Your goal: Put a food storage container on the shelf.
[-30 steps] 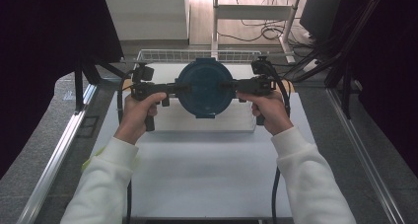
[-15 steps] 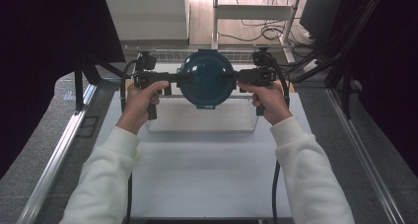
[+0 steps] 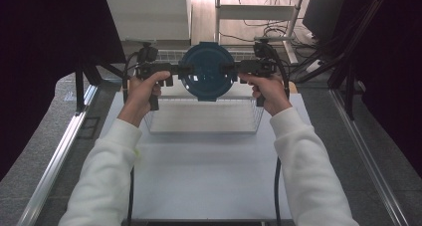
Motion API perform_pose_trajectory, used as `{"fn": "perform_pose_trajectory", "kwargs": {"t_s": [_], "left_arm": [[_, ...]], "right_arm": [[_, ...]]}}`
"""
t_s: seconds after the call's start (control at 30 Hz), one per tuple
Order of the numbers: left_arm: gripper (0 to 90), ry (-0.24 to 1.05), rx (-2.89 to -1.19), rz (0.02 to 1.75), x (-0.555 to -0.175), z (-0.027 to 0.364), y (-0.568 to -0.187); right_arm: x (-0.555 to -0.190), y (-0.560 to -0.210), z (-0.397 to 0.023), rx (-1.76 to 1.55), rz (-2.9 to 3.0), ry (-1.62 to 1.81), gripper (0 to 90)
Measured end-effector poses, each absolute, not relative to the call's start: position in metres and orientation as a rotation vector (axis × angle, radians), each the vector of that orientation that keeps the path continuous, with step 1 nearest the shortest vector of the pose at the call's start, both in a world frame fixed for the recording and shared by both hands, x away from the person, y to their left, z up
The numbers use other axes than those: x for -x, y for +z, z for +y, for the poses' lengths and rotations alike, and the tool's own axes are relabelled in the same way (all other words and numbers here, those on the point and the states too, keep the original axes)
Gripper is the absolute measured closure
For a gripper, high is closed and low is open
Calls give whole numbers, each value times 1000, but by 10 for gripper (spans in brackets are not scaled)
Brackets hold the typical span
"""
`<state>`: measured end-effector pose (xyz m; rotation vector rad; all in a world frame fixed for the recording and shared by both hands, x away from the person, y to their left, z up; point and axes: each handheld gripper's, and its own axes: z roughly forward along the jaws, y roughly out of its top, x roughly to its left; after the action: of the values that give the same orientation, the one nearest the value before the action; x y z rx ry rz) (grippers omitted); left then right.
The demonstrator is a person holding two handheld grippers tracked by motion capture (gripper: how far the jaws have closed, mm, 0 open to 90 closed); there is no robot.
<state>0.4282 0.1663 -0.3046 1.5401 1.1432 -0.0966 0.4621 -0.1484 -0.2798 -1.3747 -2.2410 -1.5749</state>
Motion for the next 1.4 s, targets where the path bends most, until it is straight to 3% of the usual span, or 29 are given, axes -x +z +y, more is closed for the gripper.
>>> {"fn": "perform_pose_trajectory", "kwargs": {"t_s": [0.23,1.03,1.4], "left_arm": [[423,-113,-1543,1179,-438,169,-315],[442,-318,-1323,1306,-482,181,-344],[438,-329,-1297,1333,-489,179,-349]], "right_arm": [[-475,-291,-146,1389,-2212,-1535,355],[-517,-303,-142,1519,-2069,-1422,342],[-523,-314,-143,1560,-1979,-1411,327]]}}
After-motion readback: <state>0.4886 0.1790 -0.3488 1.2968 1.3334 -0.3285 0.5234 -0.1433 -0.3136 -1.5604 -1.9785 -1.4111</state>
